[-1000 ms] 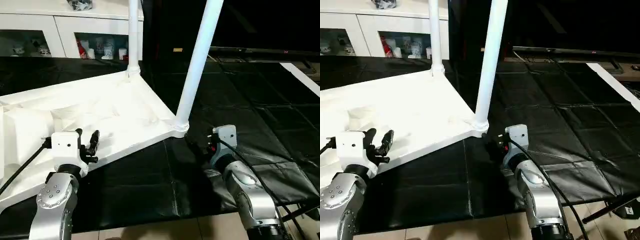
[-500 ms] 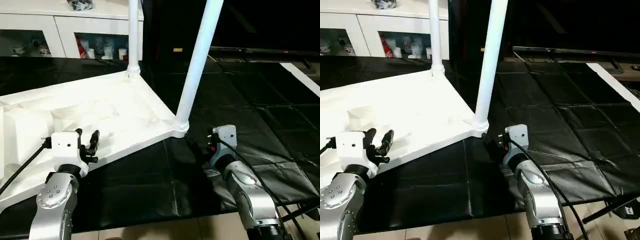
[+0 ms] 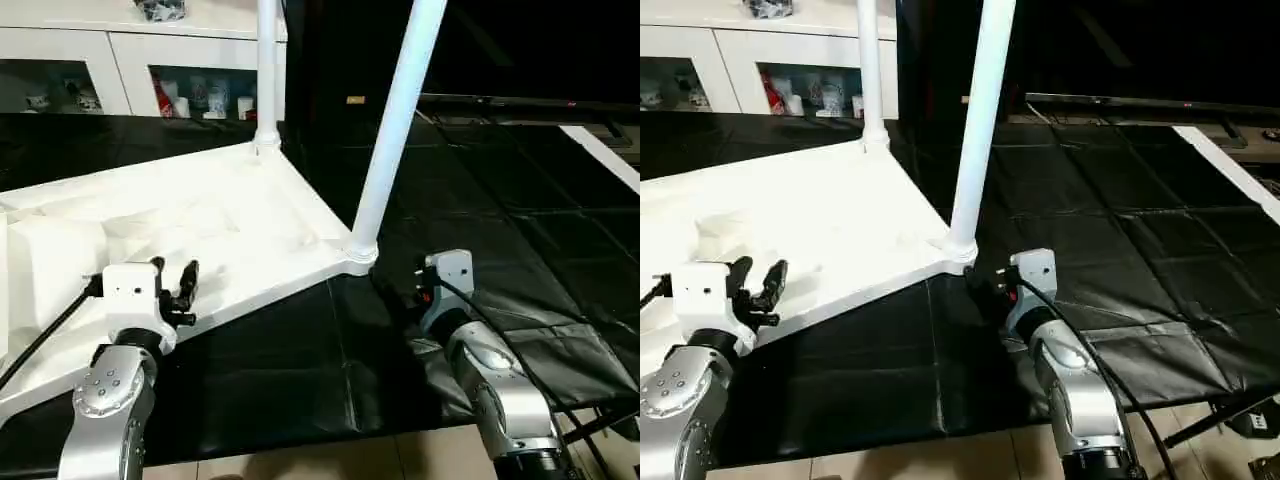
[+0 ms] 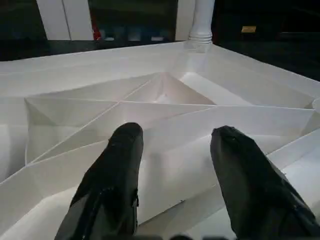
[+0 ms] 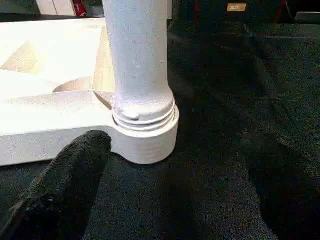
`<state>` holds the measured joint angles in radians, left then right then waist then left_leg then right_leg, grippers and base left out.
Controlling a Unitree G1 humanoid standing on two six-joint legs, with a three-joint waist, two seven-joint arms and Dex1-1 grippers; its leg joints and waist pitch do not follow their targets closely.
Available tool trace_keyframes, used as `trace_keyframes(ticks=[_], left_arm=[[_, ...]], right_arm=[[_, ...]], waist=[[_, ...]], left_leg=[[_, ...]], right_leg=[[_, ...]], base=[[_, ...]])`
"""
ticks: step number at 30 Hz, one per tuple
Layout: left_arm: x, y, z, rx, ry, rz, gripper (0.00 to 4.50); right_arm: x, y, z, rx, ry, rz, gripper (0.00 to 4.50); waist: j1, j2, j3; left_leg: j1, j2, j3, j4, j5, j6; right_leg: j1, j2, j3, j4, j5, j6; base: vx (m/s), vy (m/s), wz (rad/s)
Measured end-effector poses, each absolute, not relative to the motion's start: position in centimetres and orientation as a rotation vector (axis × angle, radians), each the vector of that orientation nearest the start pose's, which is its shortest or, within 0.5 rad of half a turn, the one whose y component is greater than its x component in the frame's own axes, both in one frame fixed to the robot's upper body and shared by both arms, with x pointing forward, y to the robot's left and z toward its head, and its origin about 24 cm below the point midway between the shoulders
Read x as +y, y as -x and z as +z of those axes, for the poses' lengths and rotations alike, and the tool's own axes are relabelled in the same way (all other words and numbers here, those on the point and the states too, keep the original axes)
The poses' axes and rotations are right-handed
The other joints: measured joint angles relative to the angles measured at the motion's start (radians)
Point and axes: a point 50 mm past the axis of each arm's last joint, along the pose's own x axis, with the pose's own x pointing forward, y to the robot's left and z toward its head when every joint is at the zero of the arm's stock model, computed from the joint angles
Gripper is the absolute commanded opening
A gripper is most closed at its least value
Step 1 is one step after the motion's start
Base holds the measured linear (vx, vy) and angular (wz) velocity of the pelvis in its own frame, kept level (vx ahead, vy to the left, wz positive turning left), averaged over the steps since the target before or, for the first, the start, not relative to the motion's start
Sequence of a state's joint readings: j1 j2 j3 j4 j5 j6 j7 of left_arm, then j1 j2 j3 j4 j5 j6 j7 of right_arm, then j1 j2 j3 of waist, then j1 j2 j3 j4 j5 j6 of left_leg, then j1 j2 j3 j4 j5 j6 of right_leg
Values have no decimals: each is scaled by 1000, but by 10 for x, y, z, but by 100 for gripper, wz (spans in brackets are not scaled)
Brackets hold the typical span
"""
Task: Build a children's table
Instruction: Rotate leg to tighten
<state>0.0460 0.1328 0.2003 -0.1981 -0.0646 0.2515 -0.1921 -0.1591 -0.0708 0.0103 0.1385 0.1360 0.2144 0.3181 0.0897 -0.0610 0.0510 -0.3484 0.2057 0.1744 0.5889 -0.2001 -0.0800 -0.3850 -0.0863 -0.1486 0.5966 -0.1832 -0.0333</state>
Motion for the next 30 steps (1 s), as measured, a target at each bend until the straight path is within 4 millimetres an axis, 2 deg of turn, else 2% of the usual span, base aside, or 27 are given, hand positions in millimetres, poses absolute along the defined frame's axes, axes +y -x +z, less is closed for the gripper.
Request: trace_keyframes(ticks=[30], left_arm=[[212, -240, 61, 85, -60, 8, 247]], right_arm=[[-134, -279, 31, 191, -88, 368, 450]], waist=[[0, 0, 0]], left_leg=[[0, 0, 0, 1, 0, 0]], right_leg=[[0, 0, 0, 0, 1, 0]], base=[[0, 0, 0]])
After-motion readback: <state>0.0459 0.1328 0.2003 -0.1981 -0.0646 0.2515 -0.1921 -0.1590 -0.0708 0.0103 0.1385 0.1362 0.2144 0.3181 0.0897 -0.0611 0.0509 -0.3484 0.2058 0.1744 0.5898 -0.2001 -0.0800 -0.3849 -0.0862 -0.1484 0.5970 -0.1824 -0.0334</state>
